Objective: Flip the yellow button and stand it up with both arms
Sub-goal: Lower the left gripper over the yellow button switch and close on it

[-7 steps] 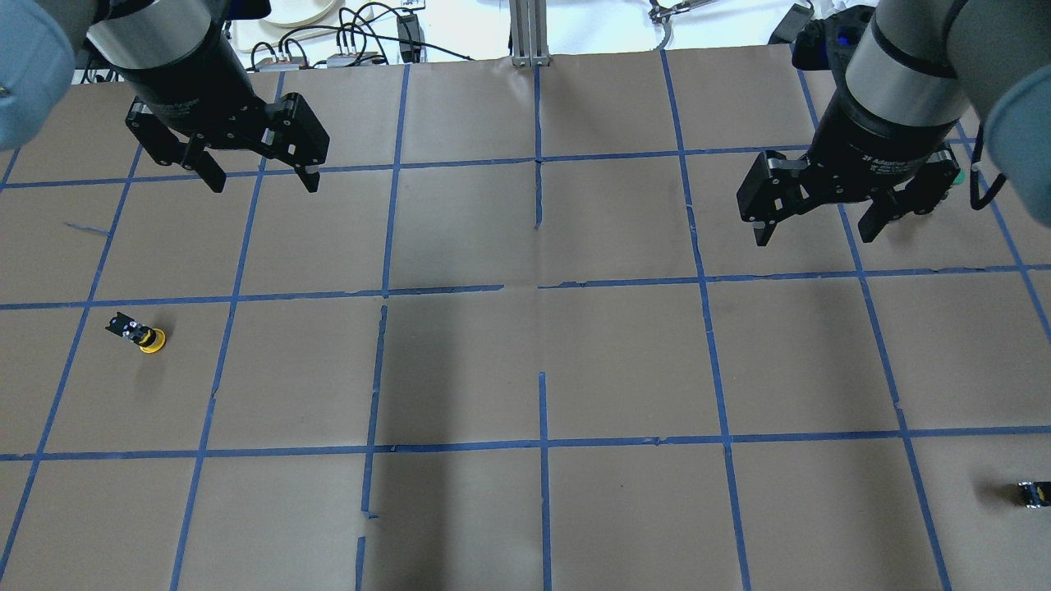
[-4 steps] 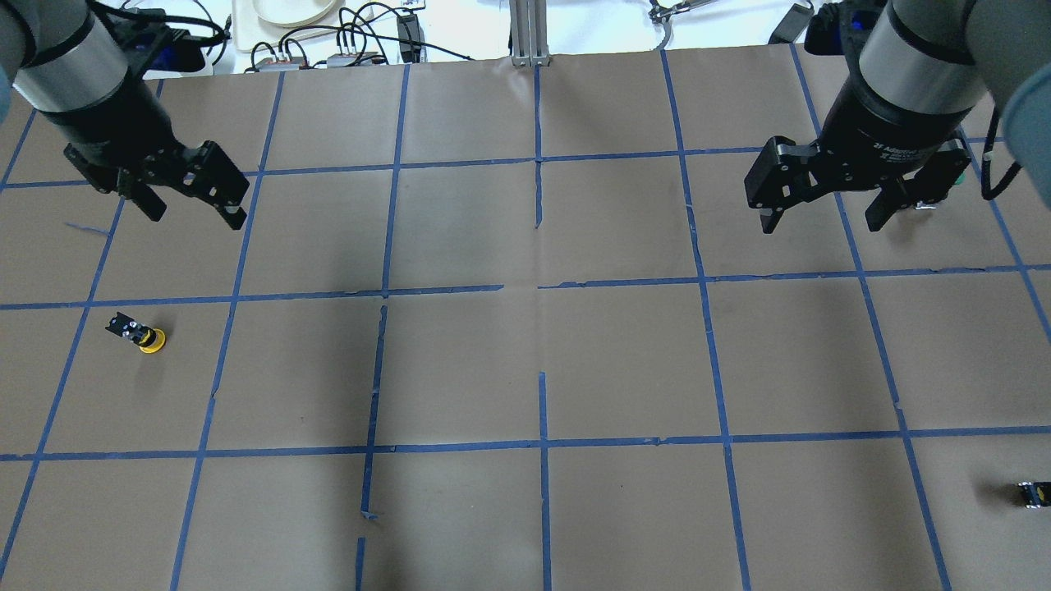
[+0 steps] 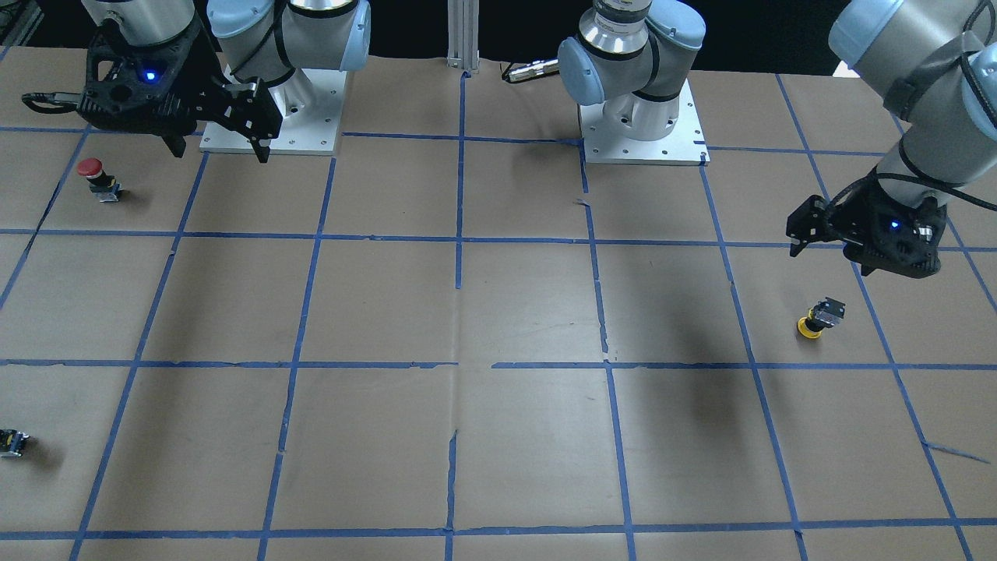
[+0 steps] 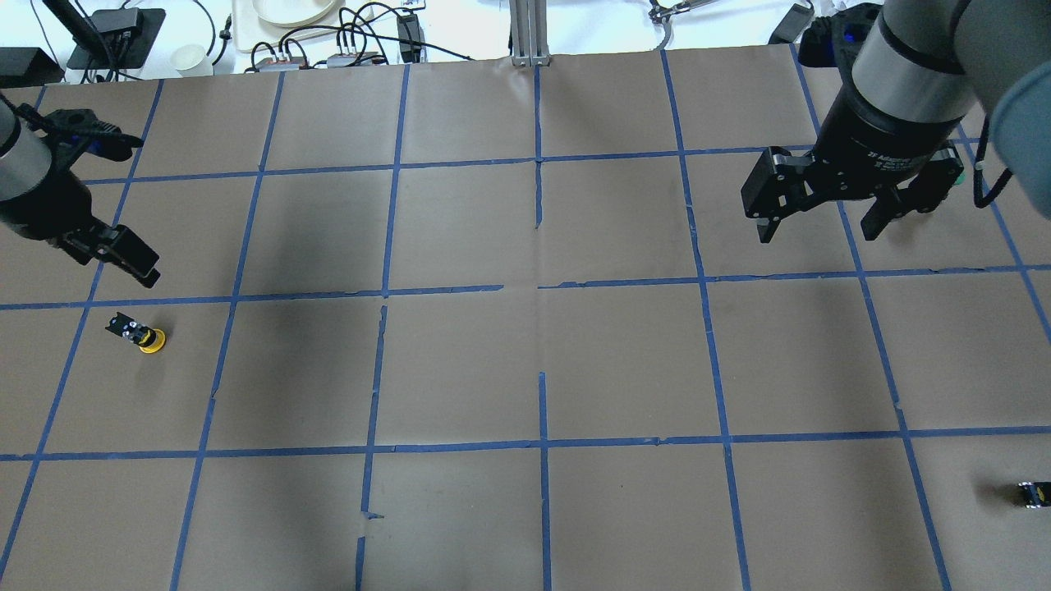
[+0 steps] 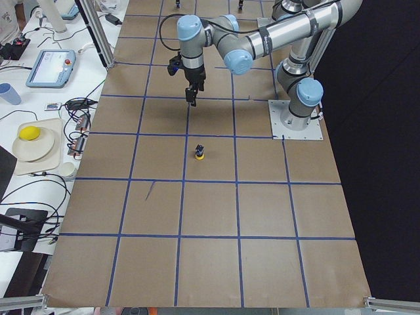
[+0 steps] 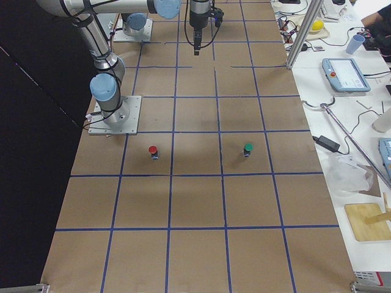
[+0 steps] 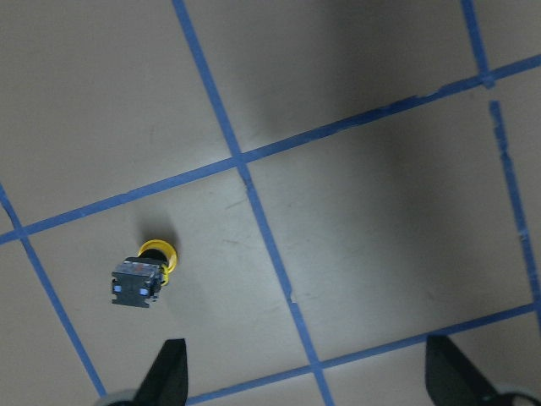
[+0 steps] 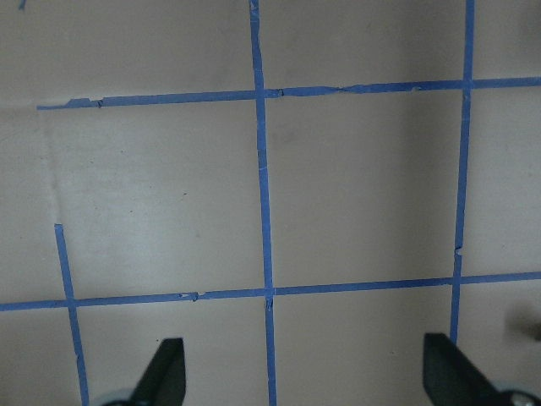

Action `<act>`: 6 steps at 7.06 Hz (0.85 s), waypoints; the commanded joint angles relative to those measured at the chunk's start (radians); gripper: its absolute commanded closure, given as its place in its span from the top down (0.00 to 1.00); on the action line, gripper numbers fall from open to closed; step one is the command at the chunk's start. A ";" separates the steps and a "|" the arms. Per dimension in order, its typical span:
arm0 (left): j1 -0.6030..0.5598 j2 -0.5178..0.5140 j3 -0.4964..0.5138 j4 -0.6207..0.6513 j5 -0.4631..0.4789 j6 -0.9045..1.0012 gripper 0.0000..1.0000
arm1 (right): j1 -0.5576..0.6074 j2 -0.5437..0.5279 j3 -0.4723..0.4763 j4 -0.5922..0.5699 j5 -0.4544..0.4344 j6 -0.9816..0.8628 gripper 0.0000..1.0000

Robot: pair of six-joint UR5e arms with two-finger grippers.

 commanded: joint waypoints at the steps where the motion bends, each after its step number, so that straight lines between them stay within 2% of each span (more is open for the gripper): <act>1: 0.120 -0.073 -0.049 0.146 -0.011 0.130 0.99 | 0.002 0.000 0.059 -0.017 -0.007 0.006 1.00; 3: 0.140 -0.122 -0.051 0.161 -0.061 0.150 0.98 | 0.002 -0.050 0.076 0.001 0.002 0.006 1.00; 4: 0.139 -0.174 -0.039 0.237 -0.061 0.191 0.98 | -0.001 -0.053 0.082 -0.005 0.003 0.006 1.00; 6: 0.177 -0.224 -0.060 0.269 -0.108 0.207 0.98 | -0.001 -0.030 0.102 -0.021 0.005 0.006 1.00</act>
